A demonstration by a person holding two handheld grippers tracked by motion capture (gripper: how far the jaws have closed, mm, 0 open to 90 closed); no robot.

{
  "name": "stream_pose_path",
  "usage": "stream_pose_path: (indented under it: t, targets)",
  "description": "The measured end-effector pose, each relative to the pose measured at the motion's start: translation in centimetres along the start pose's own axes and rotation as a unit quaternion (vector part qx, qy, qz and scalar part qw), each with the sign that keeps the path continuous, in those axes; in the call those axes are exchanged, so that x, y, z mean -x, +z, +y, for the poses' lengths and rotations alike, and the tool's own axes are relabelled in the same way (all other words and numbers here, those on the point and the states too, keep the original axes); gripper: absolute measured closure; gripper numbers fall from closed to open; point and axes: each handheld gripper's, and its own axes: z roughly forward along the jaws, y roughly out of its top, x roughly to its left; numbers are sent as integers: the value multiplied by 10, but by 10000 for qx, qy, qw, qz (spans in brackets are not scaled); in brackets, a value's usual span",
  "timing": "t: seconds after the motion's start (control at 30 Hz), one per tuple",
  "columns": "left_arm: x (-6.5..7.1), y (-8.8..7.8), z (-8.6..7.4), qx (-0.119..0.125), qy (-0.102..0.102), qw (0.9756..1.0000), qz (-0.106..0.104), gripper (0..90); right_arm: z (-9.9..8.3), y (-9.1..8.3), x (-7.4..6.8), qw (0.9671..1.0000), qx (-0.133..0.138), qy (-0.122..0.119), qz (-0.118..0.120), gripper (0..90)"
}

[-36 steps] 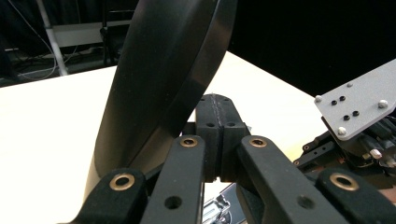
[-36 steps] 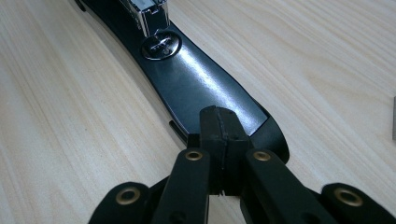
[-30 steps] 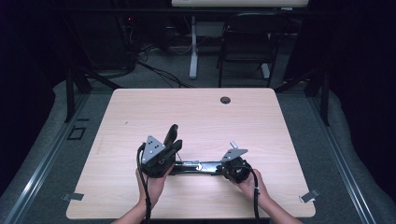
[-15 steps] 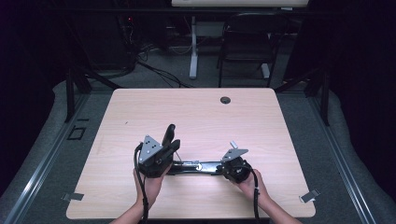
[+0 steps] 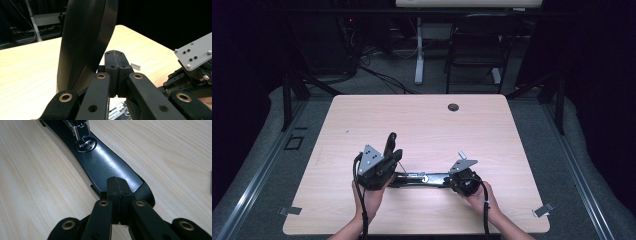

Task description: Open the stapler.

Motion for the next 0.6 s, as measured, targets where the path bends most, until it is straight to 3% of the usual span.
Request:
stream_pose_path:
  t: [0.27,0.6]
  targets:
    - [-8,-8,-3,46,0,9999,116,900,0,0,-1,10000,-11,-16,-14,900]
    - [-10,-9,-2,8,-33,9999,95,900,1,0,-1,10000,-25,-15,8,900]
